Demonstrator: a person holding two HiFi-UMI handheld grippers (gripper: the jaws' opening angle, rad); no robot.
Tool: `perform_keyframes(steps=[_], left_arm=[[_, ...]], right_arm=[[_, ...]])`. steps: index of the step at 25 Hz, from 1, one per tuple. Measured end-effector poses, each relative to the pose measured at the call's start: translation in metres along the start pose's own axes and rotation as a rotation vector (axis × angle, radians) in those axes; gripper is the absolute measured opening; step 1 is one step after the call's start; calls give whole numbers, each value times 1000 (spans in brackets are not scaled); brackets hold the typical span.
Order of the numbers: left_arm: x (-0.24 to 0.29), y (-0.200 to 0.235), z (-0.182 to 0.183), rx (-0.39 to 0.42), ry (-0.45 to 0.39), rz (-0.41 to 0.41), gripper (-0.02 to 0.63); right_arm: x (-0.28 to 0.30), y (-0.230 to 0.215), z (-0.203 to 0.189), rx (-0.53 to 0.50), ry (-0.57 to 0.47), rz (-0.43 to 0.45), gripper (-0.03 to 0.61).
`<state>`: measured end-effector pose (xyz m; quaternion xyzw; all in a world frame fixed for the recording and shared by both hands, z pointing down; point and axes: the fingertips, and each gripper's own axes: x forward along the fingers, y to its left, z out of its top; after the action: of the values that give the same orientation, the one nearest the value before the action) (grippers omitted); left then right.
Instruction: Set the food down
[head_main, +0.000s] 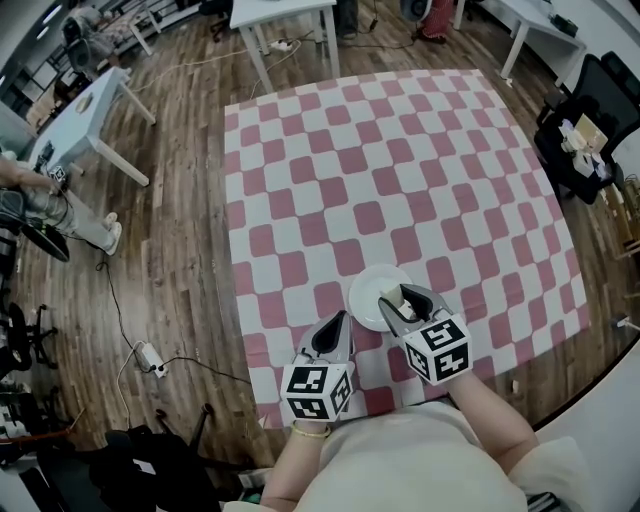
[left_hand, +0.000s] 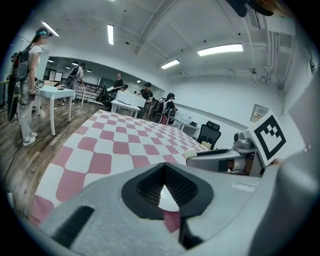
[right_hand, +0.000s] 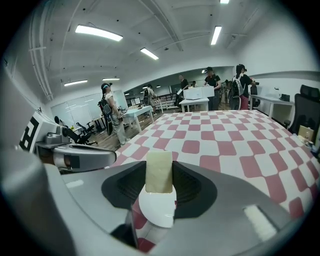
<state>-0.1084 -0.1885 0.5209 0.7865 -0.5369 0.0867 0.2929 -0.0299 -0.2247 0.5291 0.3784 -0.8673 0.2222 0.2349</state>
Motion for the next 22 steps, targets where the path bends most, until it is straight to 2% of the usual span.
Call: perform_keyframes(steps=[22], left_arm=[[20,7,-6,8,38,1,0]], right_arm=[[28,-13,-24,-3,132,2,169]])
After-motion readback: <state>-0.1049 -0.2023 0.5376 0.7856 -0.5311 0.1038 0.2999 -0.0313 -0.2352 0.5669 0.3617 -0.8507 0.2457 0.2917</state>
